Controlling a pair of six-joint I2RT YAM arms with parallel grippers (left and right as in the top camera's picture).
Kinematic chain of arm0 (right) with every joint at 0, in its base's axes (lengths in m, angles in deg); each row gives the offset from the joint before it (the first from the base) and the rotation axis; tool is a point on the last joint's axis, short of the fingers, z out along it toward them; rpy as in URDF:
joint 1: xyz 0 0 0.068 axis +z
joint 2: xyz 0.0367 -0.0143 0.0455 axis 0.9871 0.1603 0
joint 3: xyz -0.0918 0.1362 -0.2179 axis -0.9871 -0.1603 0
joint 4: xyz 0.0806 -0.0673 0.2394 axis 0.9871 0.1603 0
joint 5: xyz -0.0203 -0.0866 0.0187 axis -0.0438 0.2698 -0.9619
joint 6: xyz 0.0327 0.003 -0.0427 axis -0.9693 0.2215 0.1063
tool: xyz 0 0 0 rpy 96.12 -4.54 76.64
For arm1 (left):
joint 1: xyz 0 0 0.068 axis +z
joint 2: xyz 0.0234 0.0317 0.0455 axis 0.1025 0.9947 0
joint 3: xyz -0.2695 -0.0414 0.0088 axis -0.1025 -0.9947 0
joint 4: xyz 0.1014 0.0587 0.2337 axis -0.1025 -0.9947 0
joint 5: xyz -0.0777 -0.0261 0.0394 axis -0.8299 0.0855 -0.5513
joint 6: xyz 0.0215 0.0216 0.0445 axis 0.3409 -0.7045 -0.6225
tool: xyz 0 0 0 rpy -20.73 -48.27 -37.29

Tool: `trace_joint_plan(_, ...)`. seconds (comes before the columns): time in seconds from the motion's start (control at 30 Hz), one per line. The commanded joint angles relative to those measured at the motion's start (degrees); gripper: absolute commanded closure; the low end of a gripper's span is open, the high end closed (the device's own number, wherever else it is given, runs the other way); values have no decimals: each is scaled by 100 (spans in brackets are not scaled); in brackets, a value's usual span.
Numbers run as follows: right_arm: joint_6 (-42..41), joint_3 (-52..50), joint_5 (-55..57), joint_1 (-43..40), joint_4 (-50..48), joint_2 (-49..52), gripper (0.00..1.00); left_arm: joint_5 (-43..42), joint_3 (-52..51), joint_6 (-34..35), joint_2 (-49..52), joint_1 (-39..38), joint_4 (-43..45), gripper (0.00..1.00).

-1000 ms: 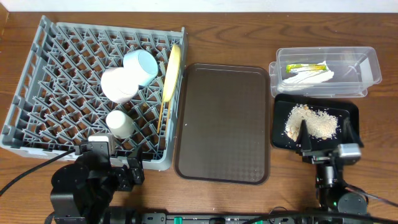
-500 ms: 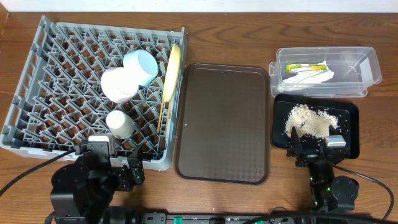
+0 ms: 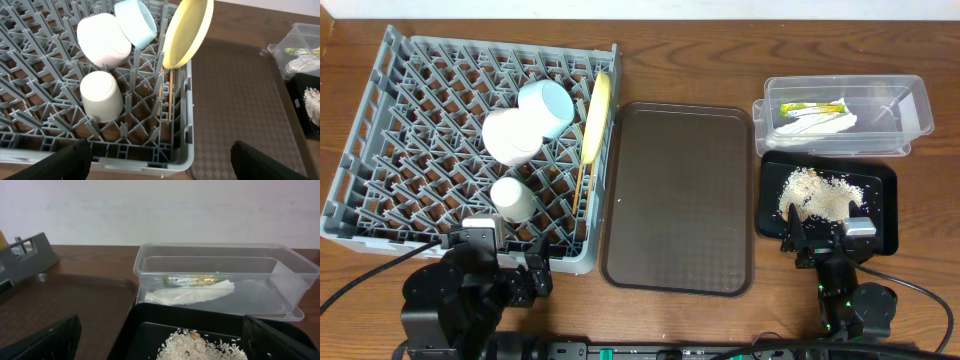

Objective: Sort waste into correct bins and load items into the dishwasher

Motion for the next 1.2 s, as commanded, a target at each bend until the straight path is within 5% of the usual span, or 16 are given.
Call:
trace_joint_plan(0.0,66,-4,52,39,28,-7,1,-70,0,-52,-9,9,-2,9)
trace_joint_plan(0.3,63,-4,52,39,28,-7,1,-9,-111,-120,-271,149,-81,9)
trace_joint_plan(0.47,63,-4,52,39,28,-7,1,-11,-1064,-118,-892,358,507,9)
trace_joint_plan(1.03,63,-4,52,39,28,-7,1,361,-4964,63,-2371,367,6352,9)
trace_joint_plan(1.17,63,-4,52,39,28,-7,1,442,-5012,-358,-2371,363,6358,9)
